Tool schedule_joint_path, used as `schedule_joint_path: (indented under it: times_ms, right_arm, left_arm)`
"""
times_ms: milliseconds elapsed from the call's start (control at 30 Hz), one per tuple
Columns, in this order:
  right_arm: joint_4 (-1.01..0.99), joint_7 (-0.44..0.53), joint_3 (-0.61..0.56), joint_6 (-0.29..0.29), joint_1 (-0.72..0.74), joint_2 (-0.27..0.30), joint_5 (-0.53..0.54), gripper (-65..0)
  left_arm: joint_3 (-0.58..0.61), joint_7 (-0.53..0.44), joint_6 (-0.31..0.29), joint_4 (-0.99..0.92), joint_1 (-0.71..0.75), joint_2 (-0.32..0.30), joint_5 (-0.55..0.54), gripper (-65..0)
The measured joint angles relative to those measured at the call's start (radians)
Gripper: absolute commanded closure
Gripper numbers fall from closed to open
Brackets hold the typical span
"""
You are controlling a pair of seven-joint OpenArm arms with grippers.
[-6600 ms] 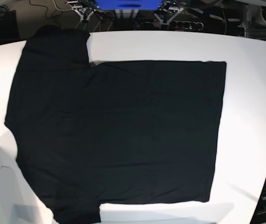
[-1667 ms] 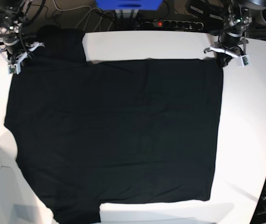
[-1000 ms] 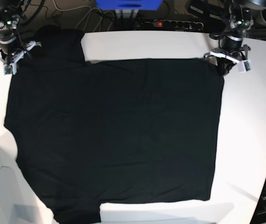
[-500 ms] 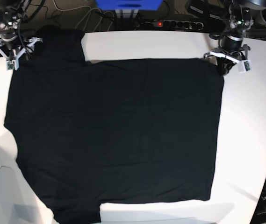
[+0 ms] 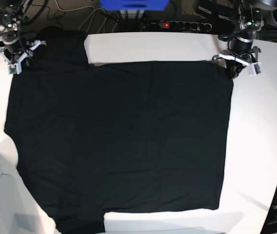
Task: Fold the T-shirt properly
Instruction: 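Adjust both grippers' hold on the shoulder edges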
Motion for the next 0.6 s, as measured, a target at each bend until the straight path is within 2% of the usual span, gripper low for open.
schedule_joint_path:
  times_ms: [67,300,433,600]
  right_arm:
    - [0.000,0.000,0.000,0.003,0.000,0.000,0.000,0.0]
    - [0.021,-0.021,0.000,0.006,-0.005,-0.001,-0.012,0.0]
    - [0.086,-0.051,0.035,0.006,-0.007,-0.010,-0.036,0.0]
    - [0.188,-0.040,0.039,0.006,-0.004,-0.009,-0.026,0.0]
  left_arm:
    - [0.000,0.000,0.000,0.000,0.000,0.000,0.000,0.0]
    - [0.000,0.000,0.000,0.000,0.000,0.000,0.000,0.0]
    - [0.000,0.000,0.000,0.002,0.000,0.000,0.000,0.0]
    - [0.000,0.000,0.000,0.007,0.000,0.000,0.000,0.0]
